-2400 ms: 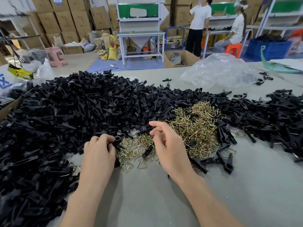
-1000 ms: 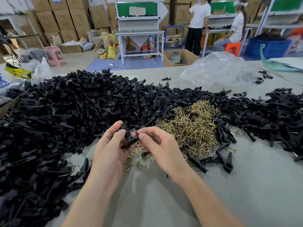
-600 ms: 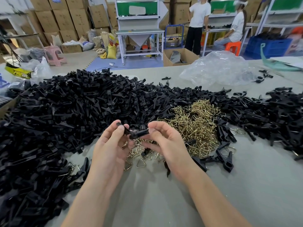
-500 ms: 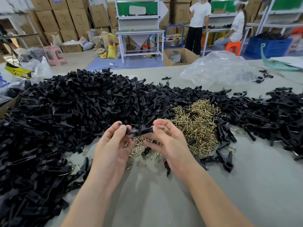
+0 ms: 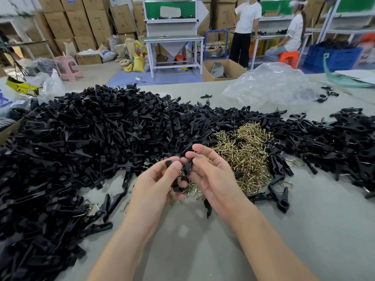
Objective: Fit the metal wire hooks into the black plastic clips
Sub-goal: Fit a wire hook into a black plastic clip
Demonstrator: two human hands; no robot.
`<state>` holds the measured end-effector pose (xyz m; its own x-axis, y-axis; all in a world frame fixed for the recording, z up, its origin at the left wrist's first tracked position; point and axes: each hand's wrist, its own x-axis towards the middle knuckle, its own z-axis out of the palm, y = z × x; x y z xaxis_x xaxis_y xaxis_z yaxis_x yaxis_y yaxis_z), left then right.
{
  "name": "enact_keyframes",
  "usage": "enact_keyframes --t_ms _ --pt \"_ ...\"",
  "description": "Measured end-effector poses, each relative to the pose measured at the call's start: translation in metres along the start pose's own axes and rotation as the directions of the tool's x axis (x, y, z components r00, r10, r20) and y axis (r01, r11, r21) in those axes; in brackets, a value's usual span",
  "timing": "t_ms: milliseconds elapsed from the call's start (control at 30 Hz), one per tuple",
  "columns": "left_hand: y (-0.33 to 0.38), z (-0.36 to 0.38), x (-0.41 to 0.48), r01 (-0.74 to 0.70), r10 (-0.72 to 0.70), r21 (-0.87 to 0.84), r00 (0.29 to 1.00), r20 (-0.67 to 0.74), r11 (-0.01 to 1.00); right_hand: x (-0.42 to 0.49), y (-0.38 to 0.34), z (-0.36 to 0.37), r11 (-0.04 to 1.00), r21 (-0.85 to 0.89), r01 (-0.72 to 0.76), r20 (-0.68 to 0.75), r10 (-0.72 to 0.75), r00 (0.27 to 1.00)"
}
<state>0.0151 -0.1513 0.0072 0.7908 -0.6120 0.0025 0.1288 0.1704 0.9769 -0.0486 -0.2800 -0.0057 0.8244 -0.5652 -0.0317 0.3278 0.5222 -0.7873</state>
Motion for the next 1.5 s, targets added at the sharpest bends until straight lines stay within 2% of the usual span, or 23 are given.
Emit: enact_keyframes --t_ms 100,167,267,367,500,667,767,967,1167,1333,1500 --pt "-0.005 -0.005 0.003 -0.032 0.041 0.105 0.996 -0.082 0.994 0.0 -0.001 0.002 1.0 0.001 0.021 -0.017 -0.021 1.0" --pt "-0.007 -0.008 0.006 -0.06 0.071 0.11 0.993 -0.097 0.992 0.0 -0.002 0.003 1.0 0.0 0.022 -0.018 -0.022 1.0" --pt "-0.007 -0.008 0.008 -0.06 0.065 0.063 0.995 -0.08 0.996 -0.002 -0.003 0.004 0.999 -0.04 0.022 -0.015 -0.022 1.0" --pt "-0.001 -0.006 0.004 -0.021 0.022 -0.018 1.0 0.002 1.0 -0.002 -0.004 0.005 0.999 -0.024 0.027 -0.007 -0.027 1.0" --pt "-0.002 -0.006 0.003 -0.073 0.081 0.109 0.994 -0.07 0.991 -0.003 -0.003 0.006 0.999 -0.028 0.032 -0.003 -0.033 0.999" --pt "-0.002 -0.001 0.003 -0.034 0.037 0.058 0.999 -0.039 0.998 -0.003 -0.004 0.007 0.998 -0.047 0.032 0.007 -0.032 0.999" --pt "-0.005 -0.001 0.004 -0.09 0.097 0.133 0.994 -0.044 0.987 -0.004 -0.004 0.007 0.998 -0.057 0.042 0.018 -0.041 0.999" --pt "-0.009 0.001 0.005 -0.064 0.065 0.011 0.986 -0.153 0.998 -0.003 -0.001 0.004 0.992 -0.094 0.086 0.017 -0.085 0.996" --pt "-0.016 0.005 0.006 0.033 -0.053 -0.129 0.986 -0.157 0.991 0.0 0.003 0.004 0.978 -0.152 0.14 0.034 -0.136 0.99" --pt "-0.018 0.008 0.005 0.052 -0.075 -0.18 0.99 -0.123 0.982 0.001 0.004 0.003 0.968 -0.186 0.17 0.052 -0.163 0.985" --pt "-0.017 0.006 0.007 0.045 -0.08 -0.194 0.981 -0.179 0.98 0.001 0.005 0.002 0.964 -0.176 0.2 0.081 -0.189 0.979"
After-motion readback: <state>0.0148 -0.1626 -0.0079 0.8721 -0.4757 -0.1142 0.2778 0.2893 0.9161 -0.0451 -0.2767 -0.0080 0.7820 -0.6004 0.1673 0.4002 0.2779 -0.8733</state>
